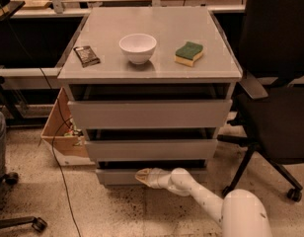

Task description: Close bottom drawer

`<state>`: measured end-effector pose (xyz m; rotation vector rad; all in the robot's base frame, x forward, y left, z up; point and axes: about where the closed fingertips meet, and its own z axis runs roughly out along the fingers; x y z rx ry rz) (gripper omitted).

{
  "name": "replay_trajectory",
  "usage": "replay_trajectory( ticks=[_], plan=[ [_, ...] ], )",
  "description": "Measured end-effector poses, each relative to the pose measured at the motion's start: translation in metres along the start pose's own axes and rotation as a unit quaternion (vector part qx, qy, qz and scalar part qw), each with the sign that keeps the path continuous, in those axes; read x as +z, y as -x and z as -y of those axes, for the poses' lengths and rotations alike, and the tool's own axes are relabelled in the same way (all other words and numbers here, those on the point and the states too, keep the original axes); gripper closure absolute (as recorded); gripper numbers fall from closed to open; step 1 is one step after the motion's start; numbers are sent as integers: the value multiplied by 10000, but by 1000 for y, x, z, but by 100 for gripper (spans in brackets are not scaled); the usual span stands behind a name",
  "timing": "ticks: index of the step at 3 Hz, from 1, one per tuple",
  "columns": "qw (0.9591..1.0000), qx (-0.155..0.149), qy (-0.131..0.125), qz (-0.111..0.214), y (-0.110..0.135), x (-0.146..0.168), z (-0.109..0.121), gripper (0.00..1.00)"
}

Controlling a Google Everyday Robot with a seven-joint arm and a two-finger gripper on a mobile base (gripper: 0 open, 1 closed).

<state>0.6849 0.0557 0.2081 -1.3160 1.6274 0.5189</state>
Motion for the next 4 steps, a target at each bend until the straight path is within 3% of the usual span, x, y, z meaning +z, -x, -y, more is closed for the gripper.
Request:
replay_trajectory(
  ticks=[1, 2, 3, 4],
  plan=[
    [9987, 387, 333, -84, -3, -37, -18, 100],
    [9932, 838, 690, -411, -5, -95, -41, 100],
    [9845, 1191, 1048, -743, 7, -159, -62, 100],
    [9766, 1423, 1085, -1189, 33, -252, -67, 100]
  ],
)
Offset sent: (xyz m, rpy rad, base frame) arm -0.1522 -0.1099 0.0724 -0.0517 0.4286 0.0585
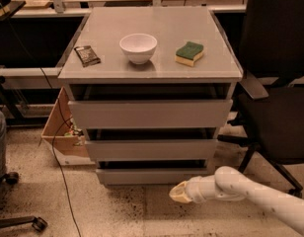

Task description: Close bottom drawer

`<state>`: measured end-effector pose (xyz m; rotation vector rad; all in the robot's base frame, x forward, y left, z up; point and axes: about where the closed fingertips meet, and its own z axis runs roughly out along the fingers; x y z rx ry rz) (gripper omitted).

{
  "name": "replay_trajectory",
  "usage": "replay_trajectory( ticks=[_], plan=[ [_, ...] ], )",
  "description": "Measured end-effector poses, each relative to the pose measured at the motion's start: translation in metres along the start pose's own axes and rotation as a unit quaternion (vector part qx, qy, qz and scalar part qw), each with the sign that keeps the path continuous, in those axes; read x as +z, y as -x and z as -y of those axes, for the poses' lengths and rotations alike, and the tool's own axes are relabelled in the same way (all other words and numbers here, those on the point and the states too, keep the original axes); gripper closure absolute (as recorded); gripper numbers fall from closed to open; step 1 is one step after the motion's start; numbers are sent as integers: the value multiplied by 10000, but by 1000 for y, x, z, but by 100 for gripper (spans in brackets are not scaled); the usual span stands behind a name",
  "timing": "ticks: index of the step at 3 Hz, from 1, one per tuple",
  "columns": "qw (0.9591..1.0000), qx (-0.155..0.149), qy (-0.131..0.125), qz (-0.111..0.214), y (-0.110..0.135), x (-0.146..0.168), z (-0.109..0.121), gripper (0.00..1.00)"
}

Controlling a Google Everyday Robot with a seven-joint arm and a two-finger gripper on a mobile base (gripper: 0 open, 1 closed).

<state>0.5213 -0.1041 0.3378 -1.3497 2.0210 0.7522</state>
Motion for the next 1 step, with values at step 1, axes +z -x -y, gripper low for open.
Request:
replay_trajectory(
  ticks=[1],
  plan=[
    [9998, 65, -137, -128, 10, -56, -14, 100]
  ],
)
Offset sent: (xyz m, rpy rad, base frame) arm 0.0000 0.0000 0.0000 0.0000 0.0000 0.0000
